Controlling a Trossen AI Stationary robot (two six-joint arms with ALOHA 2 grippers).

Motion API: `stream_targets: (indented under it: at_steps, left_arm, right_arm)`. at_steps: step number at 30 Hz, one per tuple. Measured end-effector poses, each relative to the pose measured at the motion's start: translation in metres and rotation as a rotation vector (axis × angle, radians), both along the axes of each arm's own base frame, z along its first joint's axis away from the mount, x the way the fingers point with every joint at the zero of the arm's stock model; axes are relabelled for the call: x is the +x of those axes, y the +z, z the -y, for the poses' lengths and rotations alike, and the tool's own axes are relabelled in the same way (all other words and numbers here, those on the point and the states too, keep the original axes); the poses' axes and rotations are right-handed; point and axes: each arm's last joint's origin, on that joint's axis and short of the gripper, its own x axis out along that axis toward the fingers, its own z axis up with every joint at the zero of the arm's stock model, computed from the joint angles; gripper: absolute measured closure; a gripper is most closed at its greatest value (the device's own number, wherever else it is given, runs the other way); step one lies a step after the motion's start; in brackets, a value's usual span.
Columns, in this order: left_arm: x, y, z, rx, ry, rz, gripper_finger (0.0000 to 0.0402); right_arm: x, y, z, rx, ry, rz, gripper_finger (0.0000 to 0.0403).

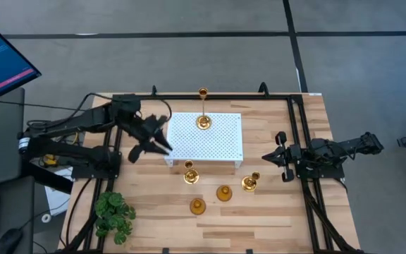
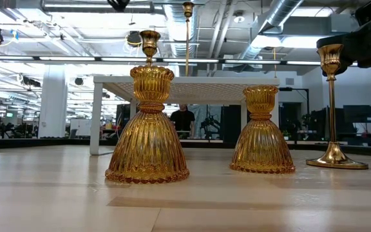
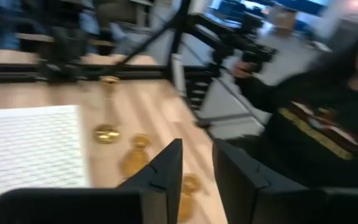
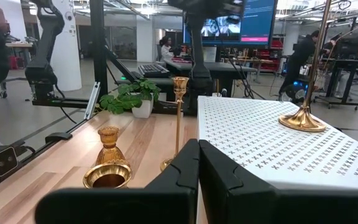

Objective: Pick & Place candle stick holders
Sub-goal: Put the left orange candle holder on the shelf

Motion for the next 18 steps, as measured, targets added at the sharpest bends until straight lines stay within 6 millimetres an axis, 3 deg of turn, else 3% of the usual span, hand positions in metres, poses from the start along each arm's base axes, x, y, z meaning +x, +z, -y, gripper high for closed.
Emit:
stream_targets:
  at_steps: [6, 10, 14, 18]
  left_arm:
    - [0.002, -0.017, 0.02, 0.024, -0.134, -0.036, 0.0353]
    - [0.0, -0.029, 0.033, 0.145, -0.23, 0.032, 0.0381]
    - [-0.003, -0.043, 0.04, 0.248, -0.224, 0.063, 0.0396]
    - [-0.004, -0.069, 0.044, 0.279, -0.195, -0.005, 0.0395]
  right_arm:
    - [0.0, 0.0, 0.0, 0.0, 0.0, 0.0, 0.0403]
    - [0.0, 0.0, 0.0, 0.0, 0.0, 0.001, 0.0403]
    - [0.0, 0.0, 0.0, 0.01, 0.0, -0.001, 0.0403]
    - [0.0, 0.0, 0.0, 0.059, 0.002, -0.003, 0.0403]
